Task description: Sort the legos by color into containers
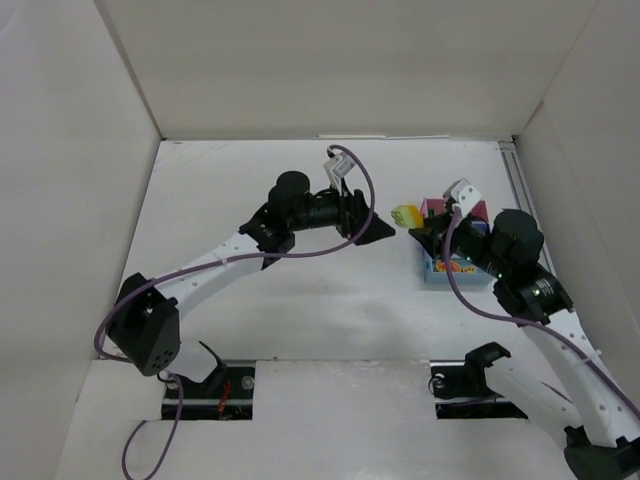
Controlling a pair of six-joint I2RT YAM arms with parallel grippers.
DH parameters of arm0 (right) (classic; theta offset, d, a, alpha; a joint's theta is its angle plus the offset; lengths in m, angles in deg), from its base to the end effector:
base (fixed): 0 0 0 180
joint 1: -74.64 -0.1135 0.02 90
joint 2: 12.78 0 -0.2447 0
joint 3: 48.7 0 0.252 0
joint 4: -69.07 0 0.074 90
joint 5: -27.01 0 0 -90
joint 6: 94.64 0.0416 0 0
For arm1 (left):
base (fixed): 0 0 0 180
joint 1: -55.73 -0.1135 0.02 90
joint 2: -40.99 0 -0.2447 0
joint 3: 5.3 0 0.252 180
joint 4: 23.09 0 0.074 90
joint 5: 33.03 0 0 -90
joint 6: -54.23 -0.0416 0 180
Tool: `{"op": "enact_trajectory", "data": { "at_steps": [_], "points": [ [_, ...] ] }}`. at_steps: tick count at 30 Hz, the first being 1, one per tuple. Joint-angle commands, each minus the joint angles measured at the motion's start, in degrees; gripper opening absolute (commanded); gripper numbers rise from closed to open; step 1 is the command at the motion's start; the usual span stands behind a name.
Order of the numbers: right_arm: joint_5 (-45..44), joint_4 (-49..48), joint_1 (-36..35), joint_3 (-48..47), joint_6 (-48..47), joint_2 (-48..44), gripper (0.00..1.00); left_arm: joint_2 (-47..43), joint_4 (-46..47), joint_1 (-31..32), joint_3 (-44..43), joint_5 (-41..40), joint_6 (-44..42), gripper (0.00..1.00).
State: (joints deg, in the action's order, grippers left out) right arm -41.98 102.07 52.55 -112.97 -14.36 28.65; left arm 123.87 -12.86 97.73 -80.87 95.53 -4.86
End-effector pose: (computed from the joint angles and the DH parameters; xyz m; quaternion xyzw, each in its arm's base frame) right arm 0.1610 0.0815 0.3533 -0.3192 0.6932 0.2070 0.6122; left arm 0.2398 -0.2508 0.3297 0.3011 0.6241 -0.5895 0.4152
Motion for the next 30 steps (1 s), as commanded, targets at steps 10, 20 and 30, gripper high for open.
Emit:
{"op": "enact_trajectory", "data": {
  "at_steps": [10,20,30],
  "points": [
    [-3.3,-6.6,-0.3,-1.1,4.4,3.6,0.0,1.4,2.5,4.0,-6.4,-13.4,-1.8,1.0],
    [-8.2,-5.3,-0.3,-1.1,5.1,4.7,0.0,7.3,-1.2,7.0,-14.0,-21.1,-2.4,0.68],
    [-19.2,-5.0,-0.3,0.0,11.6,3.6,0.0,7.3,-1.8,7.0,-14.0,-17.7,-3.0,0.32]
  ]
}}
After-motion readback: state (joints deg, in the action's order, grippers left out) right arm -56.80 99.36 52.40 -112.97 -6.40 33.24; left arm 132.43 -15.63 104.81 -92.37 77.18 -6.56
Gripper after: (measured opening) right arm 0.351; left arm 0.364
